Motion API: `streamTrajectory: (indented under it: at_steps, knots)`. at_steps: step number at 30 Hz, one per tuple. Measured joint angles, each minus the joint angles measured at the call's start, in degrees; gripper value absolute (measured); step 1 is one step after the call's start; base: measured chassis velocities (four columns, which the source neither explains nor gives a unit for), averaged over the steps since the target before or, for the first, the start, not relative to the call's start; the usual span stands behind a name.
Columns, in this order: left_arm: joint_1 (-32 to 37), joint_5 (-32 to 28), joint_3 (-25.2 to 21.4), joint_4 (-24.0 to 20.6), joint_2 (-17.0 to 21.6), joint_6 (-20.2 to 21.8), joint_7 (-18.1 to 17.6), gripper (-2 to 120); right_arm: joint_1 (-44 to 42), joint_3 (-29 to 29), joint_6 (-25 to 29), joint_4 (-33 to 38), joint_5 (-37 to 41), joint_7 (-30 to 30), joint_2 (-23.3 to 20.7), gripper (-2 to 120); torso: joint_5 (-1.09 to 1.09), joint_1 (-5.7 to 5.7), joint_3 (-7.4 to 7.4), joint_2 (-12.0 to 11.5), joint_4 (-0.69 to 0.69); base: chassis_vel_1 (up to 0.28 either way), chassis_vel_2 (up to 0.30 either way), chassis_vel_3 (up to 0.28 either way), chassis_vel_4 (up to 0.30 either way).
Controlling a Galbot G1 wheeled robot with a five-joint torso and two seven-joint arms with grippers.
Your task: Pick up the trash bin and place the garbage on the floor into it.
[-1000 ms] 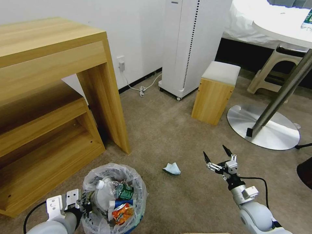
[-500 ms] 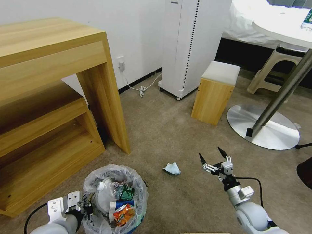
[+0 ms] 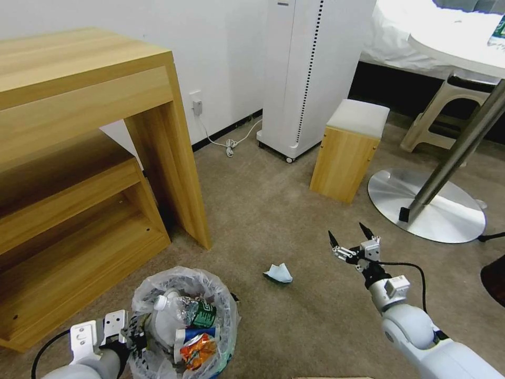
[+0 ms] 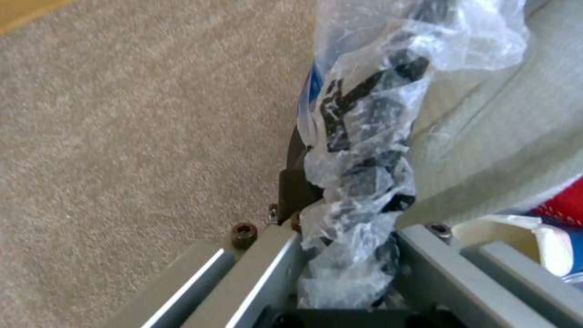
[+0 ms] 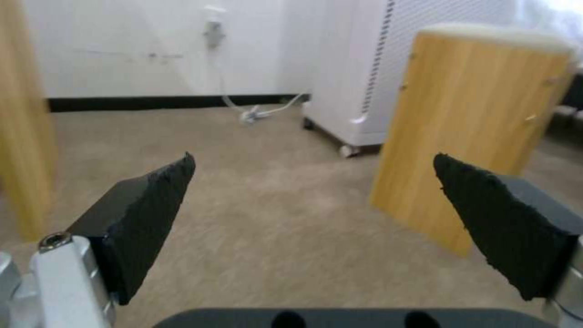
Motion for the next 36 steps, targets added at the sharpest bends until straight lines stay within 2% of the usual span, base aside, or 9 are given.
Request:
streamTrajectory:
  at_steps: [6,36]
  knots:
    - [-0.58,0.27,0.44,0.73,-0.29,0.05,0.17,0,-0.59,-0.82,1.21,-1.58,0.15,-1.25,2.26,100,0.0,-0.01,0.0,0.0,-0.01,0.0,0.0,0.0,0.0]
    - [-0.13,0.12,0.07,0.4,0.05,-0.1,0.16,0,-0.77,-0.86,3.11,-0.08,-0.15,-2.31,3.43,100,-0.01,0.0,0.0,0.0,0.0,0.0,0.0,0.0,0.0]
